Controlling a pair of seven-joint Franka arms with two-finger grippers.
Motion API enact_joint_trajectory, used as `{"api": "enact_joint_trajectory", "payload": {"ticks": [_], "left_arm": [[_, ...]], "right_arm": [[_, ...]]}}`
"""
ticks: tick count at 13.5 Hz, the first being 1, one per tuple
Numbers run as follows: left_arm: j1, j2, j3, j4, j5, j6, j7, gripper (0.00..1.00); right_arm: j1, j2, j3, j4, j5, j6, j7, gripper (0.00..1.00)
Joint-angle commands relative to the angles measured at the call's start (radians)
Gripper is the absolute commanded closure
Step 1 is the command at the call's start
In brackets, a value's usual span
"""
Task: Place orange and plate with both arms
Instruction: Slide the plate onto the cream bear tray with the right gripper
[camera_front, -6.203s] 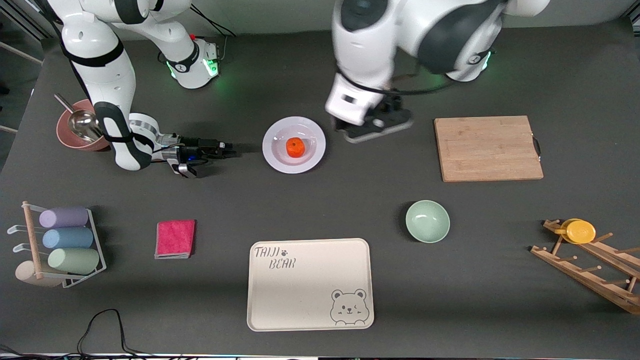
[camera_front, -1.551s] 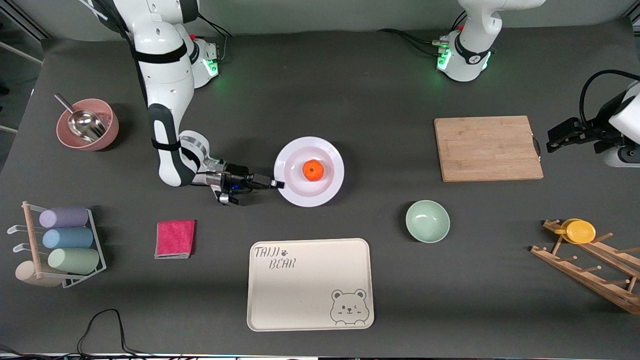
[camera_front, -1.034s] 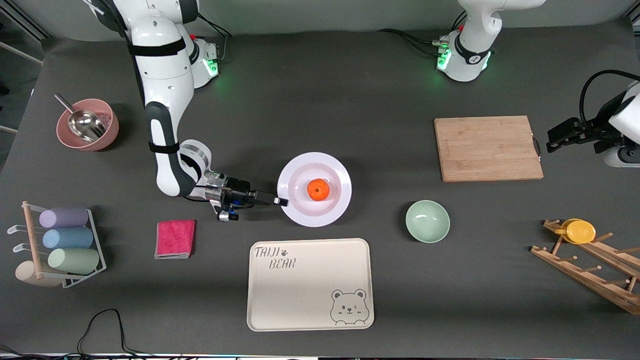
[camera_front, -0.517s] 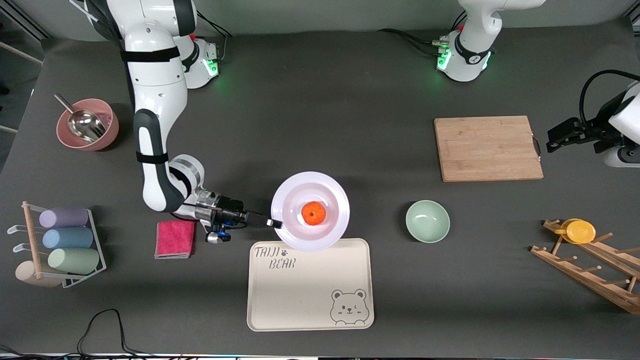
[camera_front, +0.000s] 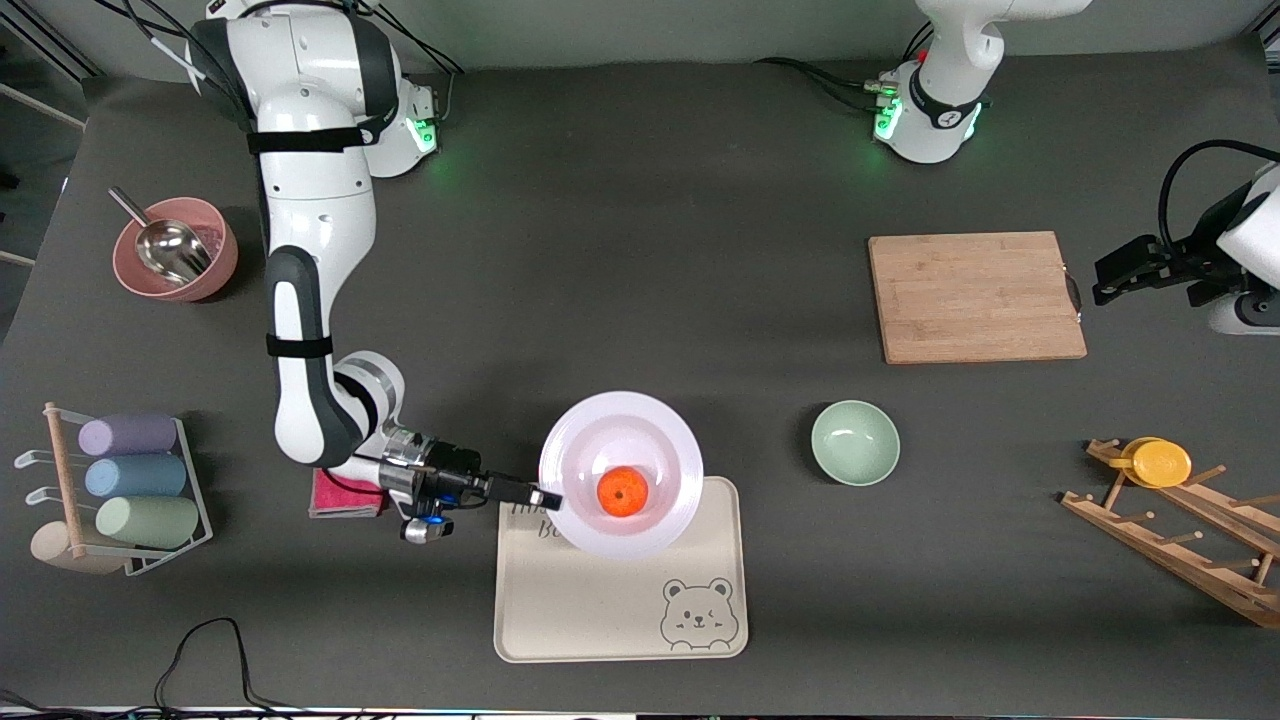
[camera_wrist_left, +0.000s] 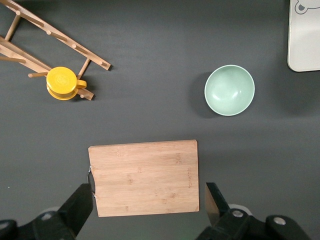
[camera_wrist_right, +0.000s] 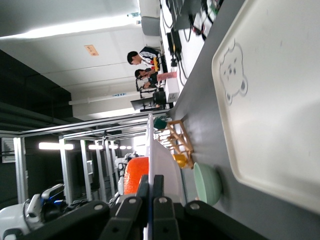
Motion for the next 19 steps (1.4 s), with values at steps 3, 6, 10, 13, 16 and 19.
{"api": "enact_joint_trajectory", "payload": {"ticks": [3, 6, 10, 13, 16, 19], "left_arm": [[-0.010, -0.006, 0.004, -0.004, 0.014, -0.005, 0.013, 0.00], [-0.010, -0.006, 0.004, -0.003, 0.014, -0.006, 0.013, 0.00], [-0.010, -0.006, 0.004, -0.003, 0.014, -0.008, 0.011, 0.00], [-0.011, -0.006, 0.004, -0.003, 0.014, -0.009, 0.011, 0.00], [-0.011, -0.008, 0.004, -0.003, 0.014, -0.009, 0.011, 0.00], [-0.013, -0.008, 0.004, -0.003, 0.014, -0.009, 0.011, 0.00]], "right_arm": [[-0.099, 0.187, 0.006, 0.310, -0.053, 0.053, 0.073, 1.00], [-0.111, 0.258, 0.023, 0.438, -0.047, 0.165, 0.076, 1.00], [-0.162, 0.316, 0.094, 0.535, -0.048, 0.223, 0.062, 1.00], [-0.163, 0.341, 0.094, 0.549, -0.048, 0.237, 0.027, 1.00], [-0.162, 0.365, 0.097, 0.549, -0.048, 0.246, -0.024, 1.00], [-0.163, 0.382, 0.133, 0.550, -0.048, 0.288, -0.099, 1.00]]}}
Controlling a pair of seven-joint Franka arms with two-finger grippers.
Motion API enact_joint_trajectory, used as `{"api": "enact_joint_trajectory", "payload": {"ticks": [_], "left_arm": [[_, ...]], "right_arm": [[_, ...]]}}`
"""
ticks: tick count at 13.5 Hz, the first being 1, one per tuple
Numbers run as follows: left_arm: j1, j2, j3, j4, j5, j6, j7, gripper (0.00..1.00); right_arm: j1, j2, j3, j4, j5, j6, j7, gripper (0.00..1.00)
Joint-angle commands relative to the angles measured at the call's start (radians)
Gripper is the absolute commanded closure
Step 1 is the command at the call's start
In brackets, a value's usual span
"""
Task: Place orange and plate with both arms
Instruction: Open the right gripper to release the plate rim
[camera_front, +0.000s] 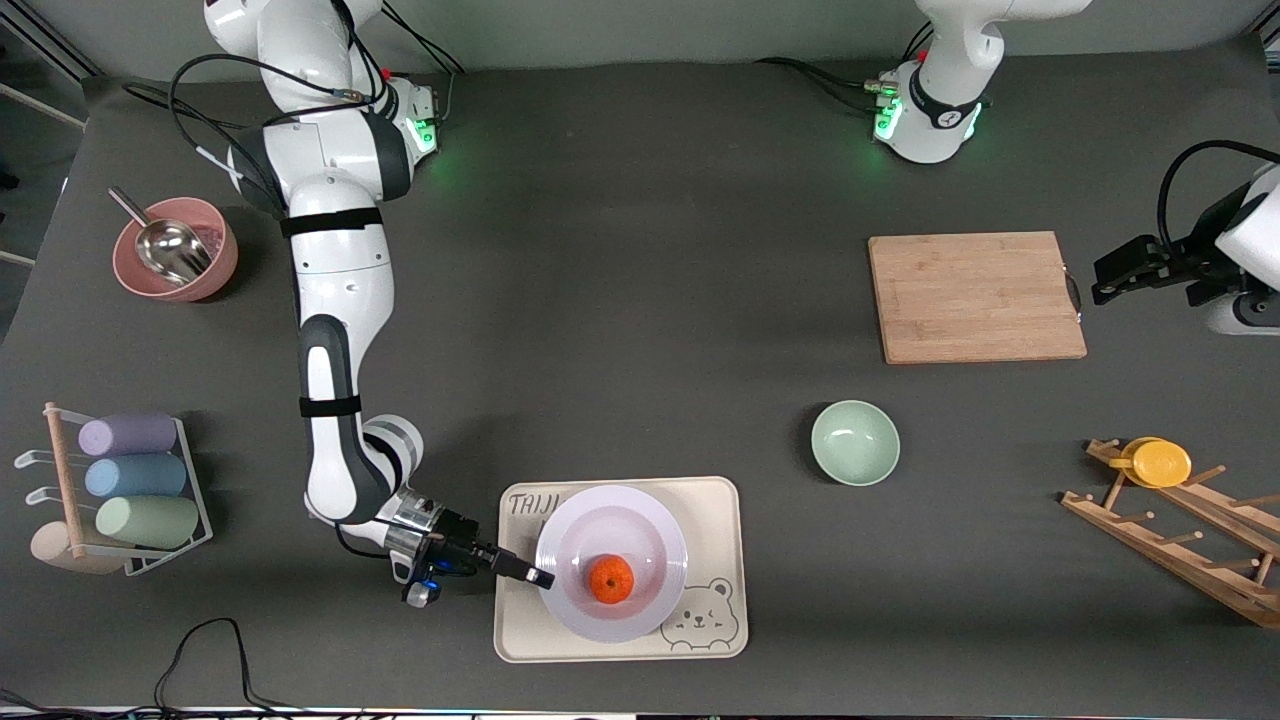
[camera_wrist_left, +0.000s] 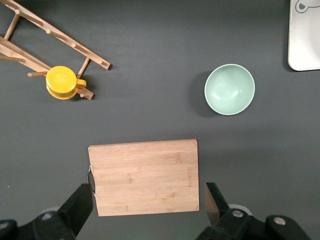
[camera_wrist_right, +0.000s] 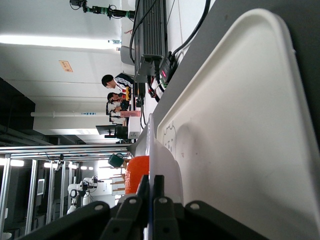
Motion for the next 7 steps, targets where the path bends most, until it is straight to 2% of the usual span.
{"api": "enact_joint_trajectory", "payload": {"ticks": [1, 7], "left_arm": [[-0.012, -0.008, 0.004, -0.002, 0.014, -0.008, 0.011, 0.00], [-0.012, -0.008, 0.004, -0.002, 0.014, -0.005, 0.011, 0.00]], "right_arm": [[-0.021, 0.033, 0.067, 0.055, -0.006, 0.050, -0.070, 1.00], [-0.041, 0.033, 0.083, 0.060, -0.006, 0.053, -0.064, 0.98]]}}
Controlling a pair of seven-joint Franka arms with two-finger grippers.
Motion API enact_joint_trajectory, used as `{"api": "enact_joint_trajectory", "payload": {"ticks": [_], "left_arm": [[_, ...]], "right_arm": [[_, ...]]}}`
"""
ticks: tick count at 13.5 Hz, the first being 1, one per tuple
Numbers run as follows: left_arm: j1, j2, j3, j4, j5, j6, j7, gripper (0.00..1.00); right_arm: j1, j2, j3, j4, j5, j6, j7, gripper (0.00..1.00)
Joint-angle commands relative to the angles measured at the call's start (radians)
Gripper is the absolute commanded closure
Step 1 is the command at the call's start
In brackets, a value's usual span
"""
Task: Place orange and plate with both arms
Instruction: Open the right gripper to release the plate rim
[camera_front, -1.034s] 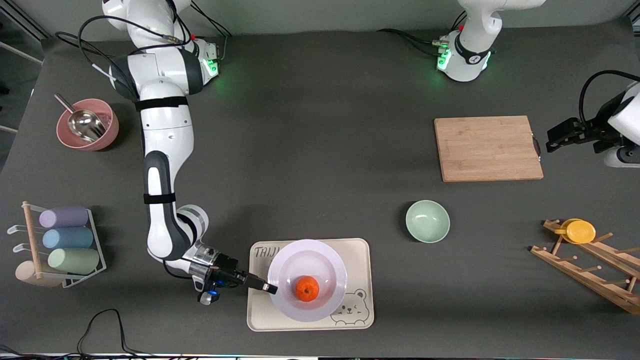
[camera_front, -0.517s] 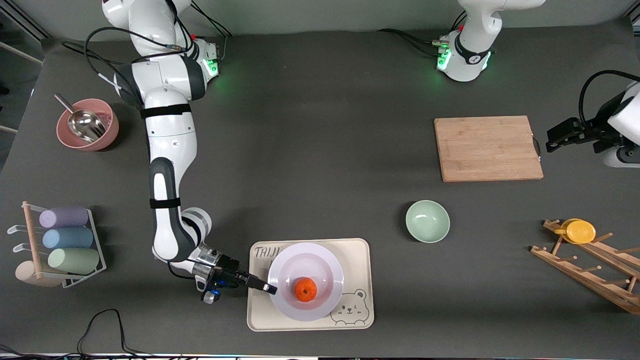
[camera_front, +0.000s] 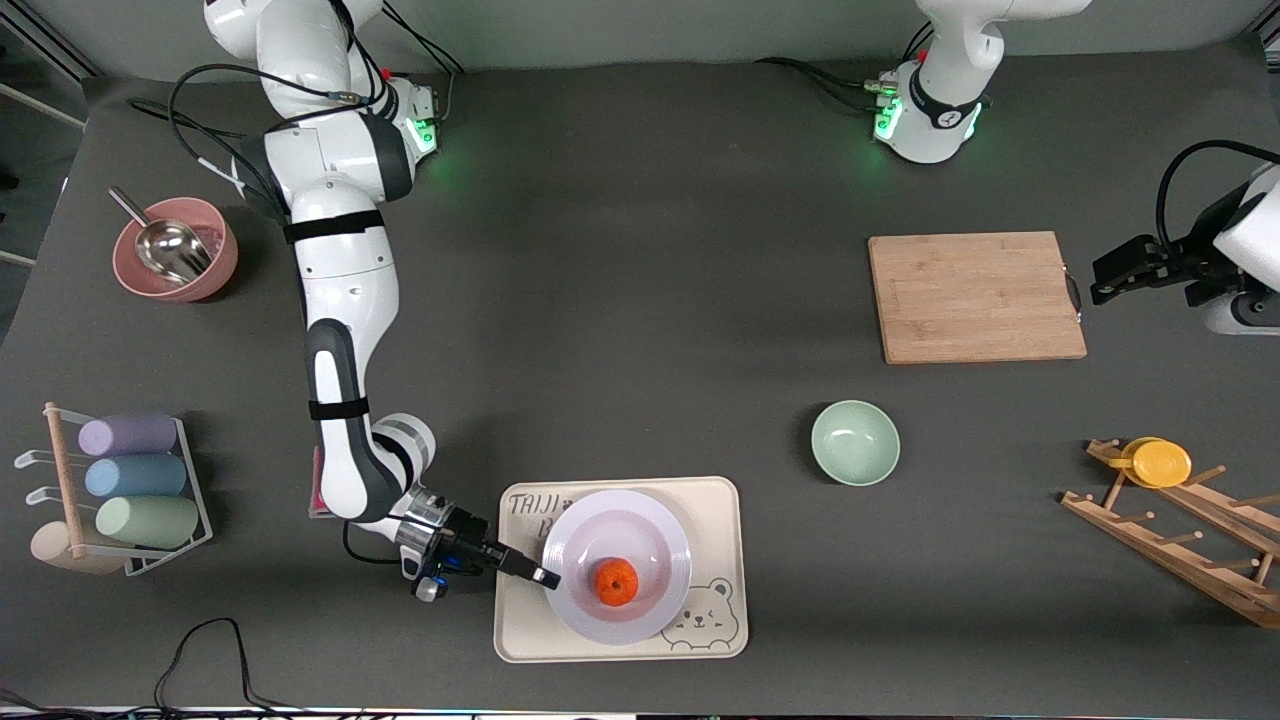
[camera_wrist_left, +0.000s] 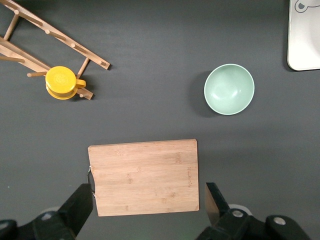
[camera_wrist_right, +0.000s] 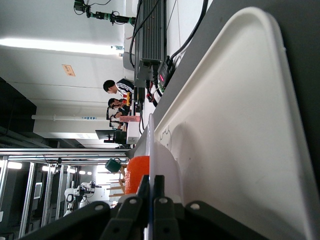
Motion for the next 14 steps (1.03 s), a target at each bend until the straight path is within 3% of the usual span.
{"api": "enact_joint_trajectory", "payload": {"ticks": [1, 4, 5, 6, 7, 12, 14], "left_arm": [[-0.011, -0.008, 0.004, -0.002, 0.014, -0.005, 0.011, 0.00], [-0.011, -0.008, 0.003, -0.002, 0.014, -0.005, 0.011, 0.00], [-0.011, -0.008, 0.003, -0.002, 0.014, -0.005, 0.011, 0.00], [-0.011, -0.008, 0.003, -0.002, 0.014, -0.003, 0.011, 0.00], [-0.011, -0.008, 0.003, -0.003, 0.014, -0.003, 0.011, 0.00], [-0.011, -0.006, 0.003, -0.002, 0.014, -0.003, 0.009, 0.00], [-0.012, -0.006, 0.003, -0.003, 0.014, -0.003, 0.009, 0.00]], "right_arm": [[-0.020, 0.024, 0.022, 0.054, -0.006, 0.001, -0.002, 0.77], [-0.020, 0.024, 0.022, 0.054, -0.006, 0.001, 0.003, 0.62], [-0.020, 0.024, 0.022, 0.054, -0.006, 0.002, 0.001, 0.62], [-0.022, 0.024, 0.022, 0.052, -0.006, 0.002, 0.005, 0.41], [-0.022, 0.024, 0.022, 0.052, -0.007, 0.002, 0.008, 0.01], [-0.025, 0.012, 0.007, 0.052, -0.018, 0.002, 0.060, 0.00], [-0.023, 0.003, -0.009, 0.052, -0.070, 0.002, 0.092, 0.00]]}}
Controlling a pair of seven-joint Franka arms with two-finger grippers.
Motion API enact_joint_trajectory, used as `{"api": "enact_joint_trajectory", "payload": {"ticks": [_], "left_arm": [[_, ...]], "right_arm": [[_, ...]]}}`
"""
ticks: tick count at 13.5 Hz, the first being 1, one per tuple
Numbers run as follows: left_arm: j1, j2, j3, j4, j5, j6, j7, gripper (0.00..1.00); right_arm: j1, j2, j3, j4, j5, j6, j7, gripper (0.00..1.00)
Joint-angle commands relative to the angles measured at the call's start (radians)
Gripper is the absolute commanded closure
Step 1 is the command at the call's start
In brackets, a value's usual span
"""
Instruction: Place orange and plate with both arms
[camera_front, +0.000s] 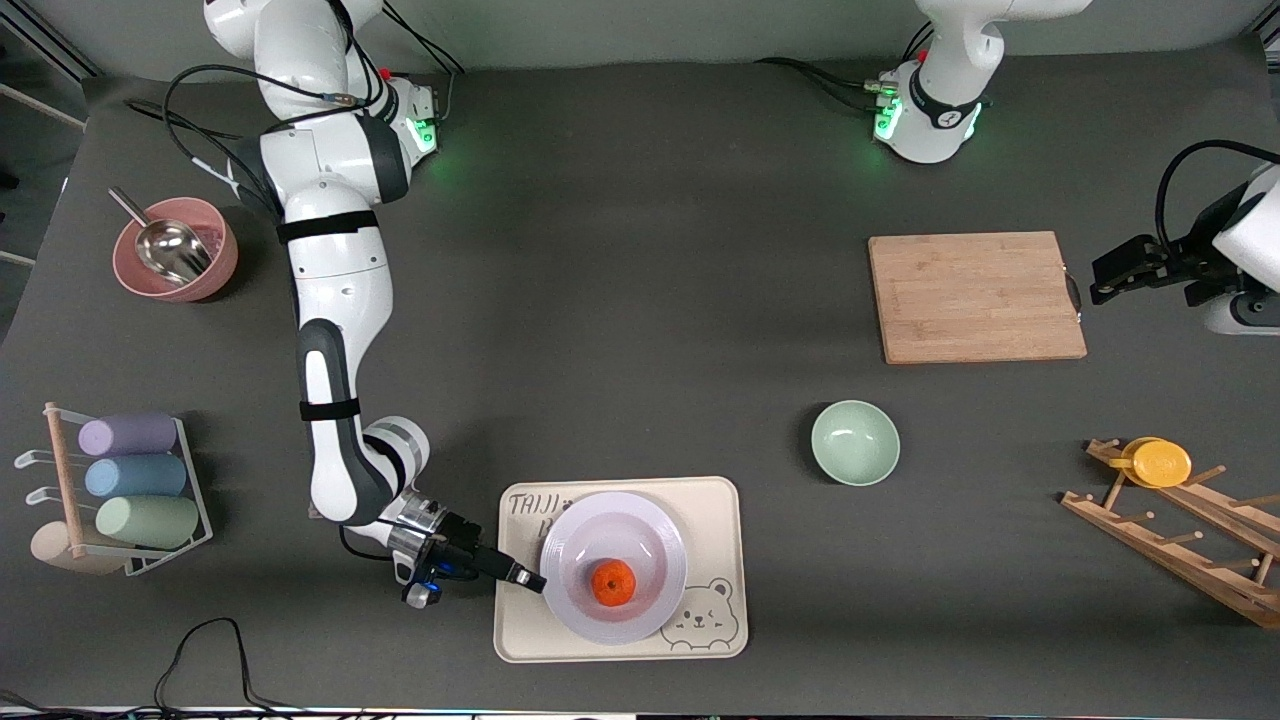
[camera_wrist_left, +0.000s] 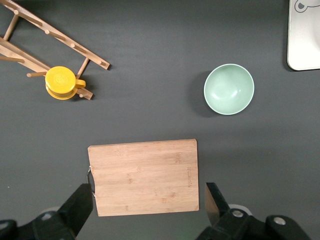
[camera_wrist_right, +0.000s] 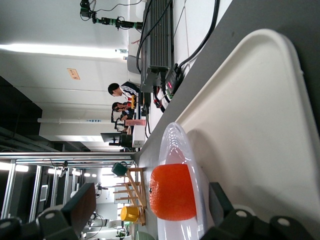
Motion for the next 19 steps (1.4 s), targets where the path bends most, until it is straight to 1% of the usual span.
{"api": "enact_joint_trajectory", "payload": {"ticks": [1, 4, 5, 7, 9, 10, 13, 16, 18, 19], "left_arm": [[-0.011, -0.006, 0.003, -0.003, 0.014, -0.003, 0.009, 0.00], [-0.011, -0.006, 0.003, -0.003, 0.014, -0.003, 0.009, 0.00], [-0.011, -0.006, 0.003, -0.003, 0.014, -0.003, 0.009, 0.00], [-0.011, -0.006, 0.003, -0.002, 0.014, -0.003, 0.008, 0.00], [-0.011, -0.006, 0.003, -0.002, 0.014, -0.003, 0.008, 0.00], [-0.011, -0.006, 0.003, -0.002, 0.014, -0.003, 0.008, 0.00], [-0.011, -0.006, 0.003, -0.002, 0.012, -0.006, 0.008, 0.00], [-0.011, -0.008, 0.003, -0.002, 0.014, -0.006, 0.008, 0.00], [-0.011, -0.008, 0.003, -0.002, 0.014, -0.008, 0.006, 0.00], [-0.010, -0.008, 0.003, -0.002, 0.014, -0.008, 0.008, 0.00]], "right_arm": [[-0.005, -0.008, -0.013, 0.023, -0.077, 0.005, 0.071, 0.00], [-0.003, -0.032, -0.027, 0.020, -0.131, 0.005, 0.117, 0.00], [-0.002, -0.051, -0.035, 0.016, -0.165, 0.005, 0.144, 0.00], [-0.003, -0.083, -0.049, 0.013, -0.262, 0.005, 0.203, 0.00], [-0.005, -0.121, -0.065, 0.009, -0.402, 0.002, 0.282, 0.00], [-0.007, -0.146, -0.067, -0.012, -0.465, -0.001, 0.304, 0.00], [-0.013, -0.261, -0.069, -0.152, -0.650, -0.023, 0.310, 0.00], [-0.011, -0.388, -0.067, -0.296, -0.888, -0.038, 0.301, 0.00], [-0.013, -0.463, -0.075, -0.358, -1.003, -0.087, 0.309, 0.00], [-0.007, -0.486, -0.091, -0.378, -1.053, -0.109, 0.309, 0.00]]}}
